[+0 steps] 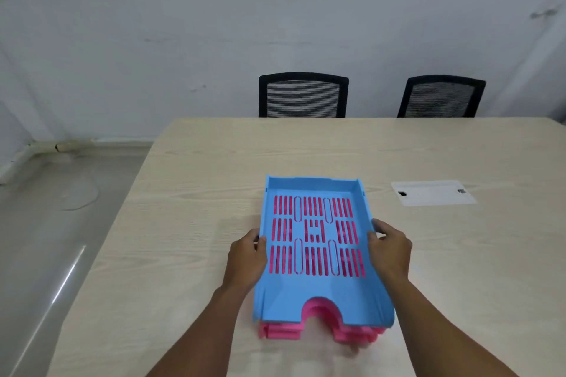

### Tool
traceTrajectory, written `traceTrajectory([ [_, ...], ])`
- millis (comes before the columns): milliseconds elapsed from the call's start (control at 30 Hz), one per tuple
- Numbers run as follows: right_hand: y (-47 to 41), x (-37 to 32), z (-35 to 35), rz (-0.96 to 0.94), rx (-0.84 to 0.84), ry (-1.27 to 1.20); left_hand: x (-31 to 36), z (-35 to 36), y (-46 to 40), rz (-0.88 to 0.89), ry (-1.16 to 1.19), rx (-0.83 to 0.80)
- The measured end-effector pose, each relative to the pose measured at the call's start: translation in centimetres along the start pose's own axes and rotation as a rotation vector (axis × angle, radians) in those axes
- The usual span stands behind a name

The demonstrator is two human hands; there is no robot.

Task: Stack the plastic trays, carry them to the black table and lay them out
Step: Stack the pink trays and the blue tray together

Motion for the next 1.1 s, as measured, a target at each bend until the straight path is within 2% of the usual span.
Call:
traceTrajectory([
  [133, -0.5, 1.7, -0.8, 0.032, -0.009, -0.019, 0.4, 1.8, 0.5, -0.005, 0.008, -0.035],
  [767, -1.6, 2.3, 0.9, 0.026, -0.119, -0.070, -0.1, 1.9, 0.4, -0.071, 0.012, 0.060],
  [1100, -0.6, 3.4, 0.5, 0.042, -0.234, -0.135, -1.0, 1.9, 0.7, -0.172, 0.076, 0.016],
])
Point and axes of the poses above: each hand's wrist, its own y-axis away from the middle knuckle, its own z-axis out of the palm, x = y × z, the point moved 6 cm from there along -y, towards the middle knuckle
